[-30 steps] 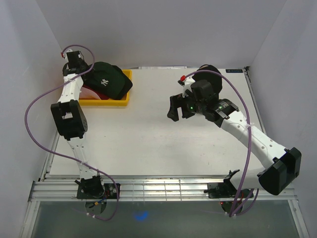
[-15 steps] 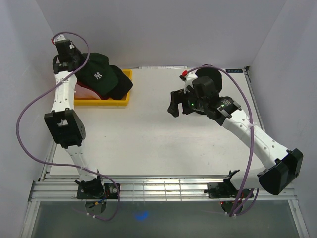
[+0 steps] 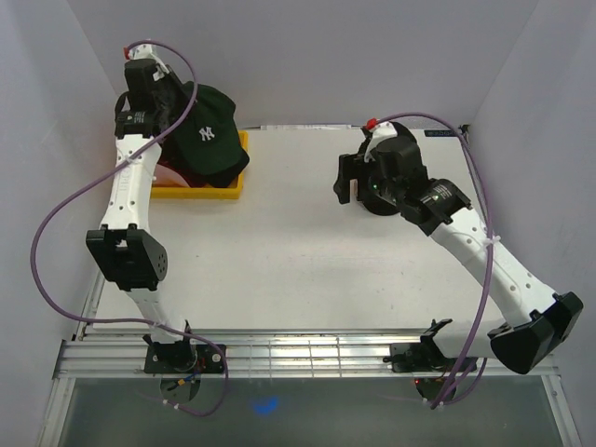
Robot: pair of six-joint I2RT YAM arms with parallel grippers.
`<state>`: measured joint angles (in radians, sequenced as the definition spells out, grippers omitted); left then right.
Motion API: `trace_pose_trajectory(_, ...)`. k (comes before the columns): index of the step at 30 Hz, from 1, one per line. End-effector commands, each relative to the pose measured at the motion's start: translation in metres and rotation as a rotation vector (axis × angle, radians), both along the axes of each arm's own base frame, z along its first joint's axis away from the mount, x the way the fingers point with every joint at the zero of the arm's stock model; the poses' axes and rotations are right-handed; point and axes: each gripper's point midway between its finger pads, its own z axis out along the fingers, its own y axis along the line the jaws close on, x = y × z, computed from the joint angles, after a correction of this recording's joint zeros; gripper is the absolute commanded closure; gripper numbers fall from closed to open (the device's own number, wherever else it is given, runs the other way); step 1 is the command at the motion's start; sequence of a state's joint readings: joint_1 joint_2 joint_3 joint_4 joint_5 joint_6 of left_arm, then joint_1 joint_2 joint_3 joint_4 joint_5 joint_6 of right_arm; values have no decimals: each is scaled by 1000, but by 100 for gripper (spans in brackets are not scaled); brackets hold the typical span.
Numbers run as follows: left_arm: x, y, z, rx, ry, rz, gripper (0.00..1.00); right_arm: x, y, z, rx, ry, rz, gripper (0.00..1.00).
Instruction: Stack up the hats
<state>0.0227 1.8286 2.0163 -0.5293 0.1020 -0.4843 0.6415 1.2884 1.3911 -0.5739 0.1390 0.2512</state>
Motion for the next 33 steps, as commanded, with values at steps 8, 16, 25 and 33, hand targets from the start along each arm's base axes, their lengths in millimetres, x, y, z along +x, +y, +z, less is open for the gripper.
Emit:
trace_pose_trajectory(8,-50,-124,94,-96,-181,-258,100,20,-106,65,34,-174,-374,11)
trace_pose_trajectory(16,-61,-237,92,-180,-213,-401,100,15,-141,66,57,-189,-482,11)
trace_pose_trajectory(25,-71,-340,89,-234,-245,-454,100,16,-180,73,30,-208,-618,11)
trace_pose_trajectory(33,-93,-413,58,-234,-224,-522,100,18,-197,84,43,-231,-668,11)
